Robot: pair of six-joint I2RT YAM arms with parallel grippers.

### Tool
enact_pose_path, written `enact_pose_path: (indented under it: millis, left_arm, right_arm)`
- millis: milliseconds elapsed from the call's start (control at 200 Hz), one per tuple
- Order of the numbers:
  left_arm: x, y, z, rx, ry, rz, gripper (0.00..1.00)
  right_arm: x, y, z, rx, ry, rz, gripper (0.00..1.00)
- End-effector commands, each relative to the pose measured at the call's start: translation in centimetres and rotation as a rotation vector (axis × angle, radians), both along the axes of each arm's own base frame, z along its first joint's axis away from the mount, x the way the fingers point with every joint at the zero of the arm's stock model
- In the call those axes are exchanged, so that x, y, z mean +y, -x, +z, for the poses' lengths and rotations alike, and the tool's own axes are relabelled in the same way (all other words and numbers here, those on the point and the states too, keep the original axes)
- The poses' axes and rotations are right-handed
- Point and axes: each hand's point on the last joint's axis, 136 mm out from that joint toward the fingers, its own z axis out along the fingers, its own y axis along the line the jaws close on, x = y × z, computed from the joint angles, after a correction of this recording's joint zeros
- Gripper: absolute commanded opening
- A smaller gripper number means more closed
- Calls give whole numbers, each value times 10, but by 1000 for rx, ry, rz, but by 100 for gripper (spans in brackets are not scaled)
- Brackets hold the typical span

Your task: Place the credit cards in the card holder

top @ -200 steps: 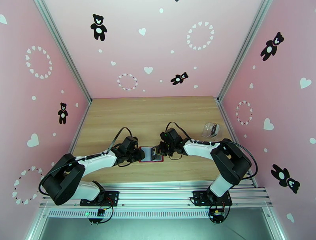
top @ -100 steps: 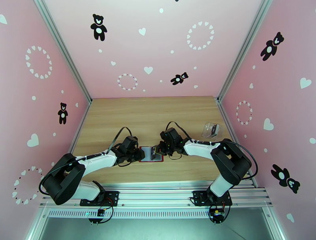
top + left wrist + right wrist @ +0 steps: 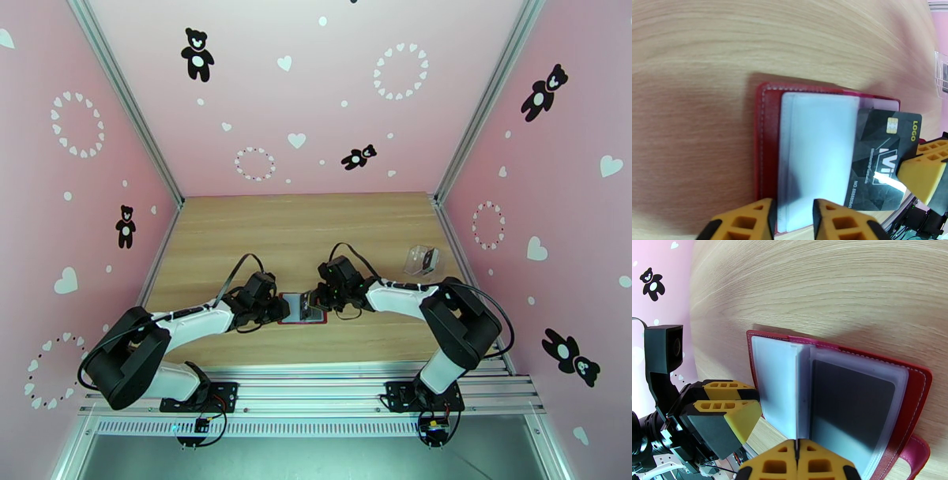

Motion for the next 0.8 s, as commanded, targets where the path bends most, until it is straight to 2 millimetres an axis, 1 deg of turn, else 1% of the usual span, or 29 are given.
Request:
enact_pose_path:
  millis: [0,230,796]
  left_arm:
    - [-2,-2,2,-11,-16,-11,32]
    - [-1,-2,2,-12,-18,-10,32]
    - [-2,-2,0,-9,-20,-16,32]
  right_arm:
    - [2,-2,-5,-12,15,10,0]
    - [0,-2,-13,-5,31,5,0]
    - [-2,-8,-24,3,49,-25,0]
